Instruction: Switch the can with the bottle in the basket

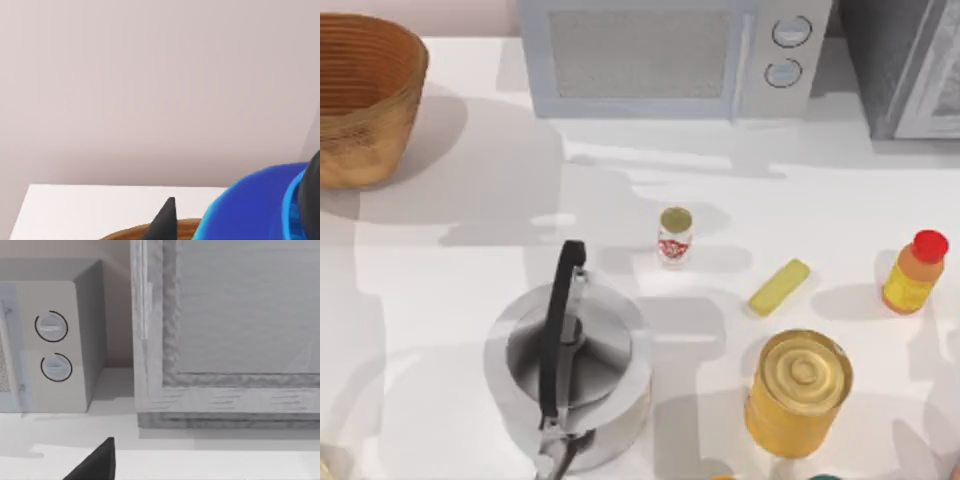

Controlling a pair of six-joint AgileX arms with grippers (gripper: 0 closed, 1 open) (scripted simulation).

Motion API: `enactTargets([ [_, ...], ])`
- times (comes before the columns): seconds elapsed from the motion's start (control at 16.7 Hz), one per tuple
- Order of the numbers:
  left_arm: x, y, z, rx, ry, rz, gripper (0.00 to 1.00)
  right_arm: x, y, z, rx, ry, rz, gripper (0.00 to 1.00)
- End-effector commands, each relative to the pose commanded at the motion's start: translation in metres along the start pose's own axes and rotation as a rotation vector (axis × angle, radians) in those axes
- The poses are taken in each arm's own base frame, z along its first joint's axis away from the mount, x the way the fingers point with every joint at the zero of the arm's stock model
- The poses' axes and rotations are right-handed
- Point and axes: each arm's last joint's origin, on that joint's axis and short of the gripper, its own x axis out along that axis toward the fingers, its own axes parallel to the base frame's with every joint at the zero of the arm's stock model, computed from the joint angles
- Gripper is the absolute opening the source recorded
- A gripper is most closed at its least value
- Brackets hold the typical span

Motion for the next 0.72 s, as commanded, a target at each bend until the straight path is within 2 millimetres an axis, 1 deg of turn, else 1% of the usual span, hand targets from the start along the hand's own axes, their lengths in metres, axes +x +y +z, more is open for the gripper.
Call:
enactTargets([
  [0.36,0.001,-0.001,0.002,-0.002,0.002,0.0,0.0,0.0,0.0,0.0,0.0,0.0,0.0,1.0],
  [0.72,0.031,-0.002,-0.01,-0.003,0.006,-0.002,0.0,0.0,0.0,0.0,0.0,0.0,0.0,1.0],
])
